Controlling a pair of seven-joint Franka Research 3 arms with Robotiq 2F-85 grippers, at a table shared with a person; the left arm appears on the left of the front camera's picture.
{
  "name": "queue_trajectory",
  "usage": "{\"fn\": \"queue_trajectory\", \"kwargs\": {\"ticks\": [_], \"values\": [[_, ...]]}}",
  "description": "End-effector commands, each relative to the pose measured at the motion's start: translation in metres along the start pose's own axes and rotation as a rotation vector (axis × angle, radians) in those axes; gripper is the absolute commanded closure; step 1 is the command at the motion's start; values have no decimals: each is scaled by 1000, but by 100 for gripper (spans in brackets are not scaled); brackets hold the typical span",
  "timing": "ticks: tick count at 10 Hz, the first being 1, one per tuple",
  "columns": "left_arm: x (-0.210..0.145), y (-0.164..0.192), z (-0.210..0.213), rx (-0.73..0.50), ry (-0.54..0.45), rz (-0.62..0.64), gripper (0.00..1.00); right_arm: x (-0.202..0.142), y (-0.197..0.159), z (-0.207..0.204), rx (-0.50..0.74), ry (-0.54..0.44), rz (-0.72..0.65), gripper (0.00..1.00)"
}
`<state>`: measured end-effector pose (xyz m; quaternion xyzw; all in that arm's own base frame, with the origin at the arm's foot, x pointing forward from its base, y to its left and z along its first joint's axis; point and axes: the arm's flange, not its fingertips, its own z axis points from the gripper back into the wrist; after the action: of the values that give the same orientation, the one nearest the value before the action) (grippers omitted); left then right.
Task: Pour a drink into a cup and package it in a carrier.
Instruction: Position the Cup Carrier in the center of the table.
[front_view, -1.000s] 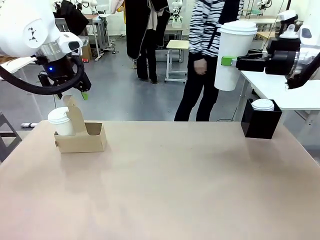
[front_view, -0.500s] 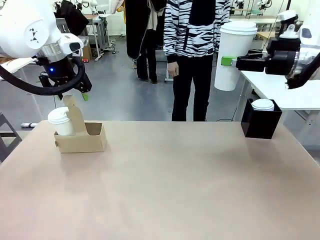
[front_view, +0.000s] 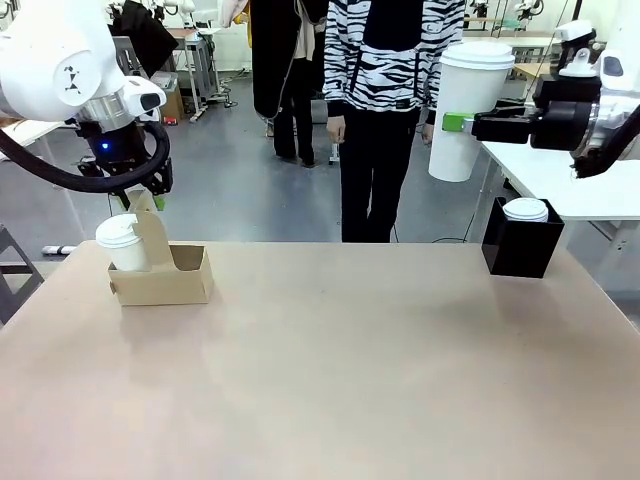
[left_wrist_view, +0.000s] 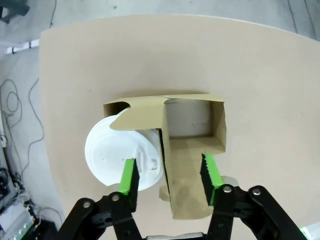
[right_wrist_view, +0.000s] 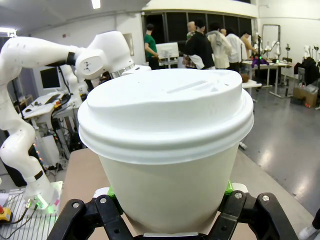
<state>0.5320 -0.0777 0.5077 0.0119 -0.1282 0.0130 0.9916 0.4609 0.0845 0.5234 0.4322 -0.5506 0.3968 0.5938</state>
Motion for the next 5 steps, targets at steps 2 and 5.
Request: {"fn": "queue_trajectory", "kwargs": {"ticks": [2, 5], "values": [[6, -1, 3, 45, 19, 25, 87, 5, -1, -2, -1, -9, 4, 20], [11, 0, -2, 43, 45, 24, 100, 5, -1, -2, -1, -9, 4, 20]]}}
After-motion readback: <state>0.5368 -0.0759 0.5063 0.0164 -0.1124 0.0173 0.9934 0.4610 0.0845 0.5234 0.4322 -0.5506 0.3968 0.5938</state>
